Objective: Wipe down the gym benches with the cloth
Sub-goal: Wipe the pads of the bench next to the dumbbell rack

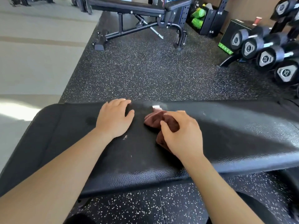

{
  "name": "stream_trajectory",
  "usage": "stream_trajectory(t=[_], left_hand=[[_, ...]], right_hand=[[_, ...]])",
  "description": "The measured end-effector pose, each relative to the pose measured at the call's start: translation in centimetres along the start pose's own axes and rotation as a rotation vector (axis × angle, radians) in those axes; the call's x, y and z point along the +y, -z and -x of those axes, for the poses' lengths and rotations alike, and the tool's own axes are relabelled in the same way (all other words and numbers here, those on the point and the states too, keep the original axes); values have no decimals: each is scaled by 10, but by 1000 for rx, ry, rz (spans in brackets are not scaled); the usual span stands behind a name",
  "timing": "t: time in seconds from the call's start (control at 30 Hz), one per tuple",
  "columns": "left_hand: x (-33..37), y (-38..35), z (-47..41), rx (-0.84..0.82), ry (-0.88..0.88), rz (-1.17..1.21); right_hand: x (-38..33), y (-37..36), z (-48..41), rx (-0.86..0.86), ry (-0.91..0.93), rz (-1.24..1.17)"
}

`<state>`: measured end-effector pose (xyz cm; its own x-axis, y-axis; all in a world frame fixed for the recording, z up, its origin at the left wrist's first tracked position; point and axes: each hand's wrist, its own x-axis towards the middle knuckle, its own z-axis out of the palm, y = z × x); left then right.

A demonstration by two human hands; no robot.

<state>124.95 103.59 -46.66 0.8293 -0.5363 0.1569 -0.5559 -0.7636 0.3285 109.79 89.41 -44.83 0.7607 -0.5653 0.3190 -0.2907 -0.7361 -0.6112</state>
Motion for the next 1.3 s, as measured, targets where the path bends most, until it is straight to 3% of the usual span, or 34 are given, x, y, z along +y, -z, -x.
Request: stream_trajectory(t=[0.27, 0.43, 0.8, 1.3], left_hand=[[-2, -8, -3, 74, -10, -60], [2, -4, 1, 27, 6, -63], [6, 4, 0, 11, 28, -94], [12, 12, -3, -196, 100, -70]], right_hand=[[-7, -28, -70, -86, -30, 76], [1, -23, -57, -62, 88, -58], [1, -30, -73, -120, 67, 15], [-7, -28, -73, -168, 3, 144]])
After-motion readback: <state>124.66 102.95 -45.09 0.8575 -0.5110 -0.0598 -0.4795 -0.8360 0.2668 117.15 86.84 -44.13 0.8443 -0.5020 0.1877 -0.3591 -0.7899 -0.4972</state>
